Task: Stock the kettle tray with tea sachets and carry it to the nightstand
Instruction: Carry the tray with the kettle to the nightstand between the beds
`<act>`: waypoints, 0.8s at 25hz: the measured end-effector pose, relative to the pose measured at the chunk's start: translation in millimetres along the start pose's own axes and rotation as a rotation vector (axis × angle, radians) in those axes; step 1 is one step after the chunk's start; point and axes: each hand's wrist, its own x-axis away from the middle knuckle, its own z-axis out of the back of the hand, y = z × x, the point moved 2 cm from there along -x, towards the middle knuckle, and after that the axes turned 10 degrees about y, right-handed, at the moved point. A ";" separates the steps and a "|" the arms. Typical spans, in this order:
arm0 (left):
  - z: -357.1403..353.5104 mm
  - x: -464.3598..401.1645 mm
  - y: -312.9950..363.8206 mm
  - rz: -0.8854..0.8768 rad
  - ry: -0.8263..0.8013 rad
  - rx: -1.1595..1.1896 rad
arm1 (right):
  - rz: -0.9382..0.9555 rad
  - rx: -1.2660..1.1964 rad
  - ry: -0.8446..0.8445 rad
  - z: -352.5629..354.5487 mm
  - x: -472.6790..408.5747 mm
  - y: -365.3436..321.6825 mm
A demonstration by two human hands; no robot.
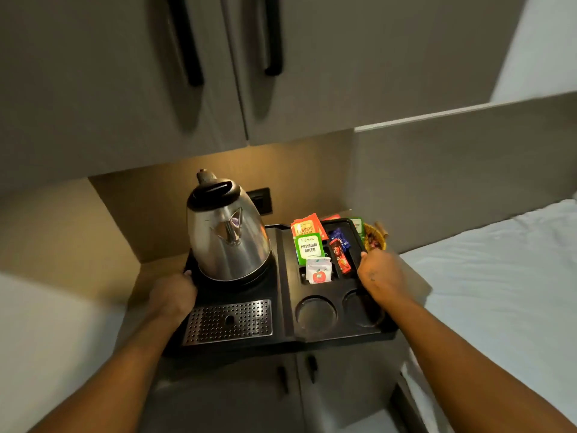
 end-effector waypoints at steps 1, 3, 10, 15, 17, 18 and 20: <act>1.3 13.6 27.8 -0.033 -0.002 -0.007 | -0.032 -0.003 0.031 25.7 -0.2 31.1; 1.5 49.4 82.6 -0.049 -0.036 0.073 | -0.067 -0.022 0.084 77.5 3.7 96.9; -17.3 246.1 313.9 -0.583 -0.167 0.288 | -0.395 0.123 0.316 302.7 88.8 367.0; -11.8 397.0 464.5 -0.857 -0.260 0.346 | -0.664 0.194 0.439 427.1 170.6 513.7; -11.9 450.7 518.9 -0.890 -0.322 0.409 | -0.748 0.236 0.485 464.1 193.5 563.0; -14.1 476.9 545.9 -0.908 -0.357 0.418 | -0.793 0.254 0.504 478.4 200.4 588.7; -23.4 526.1 605.3 -0.965 -0.403 0.416 | -0.874 0.276 0.556 505.7 206.6 639.5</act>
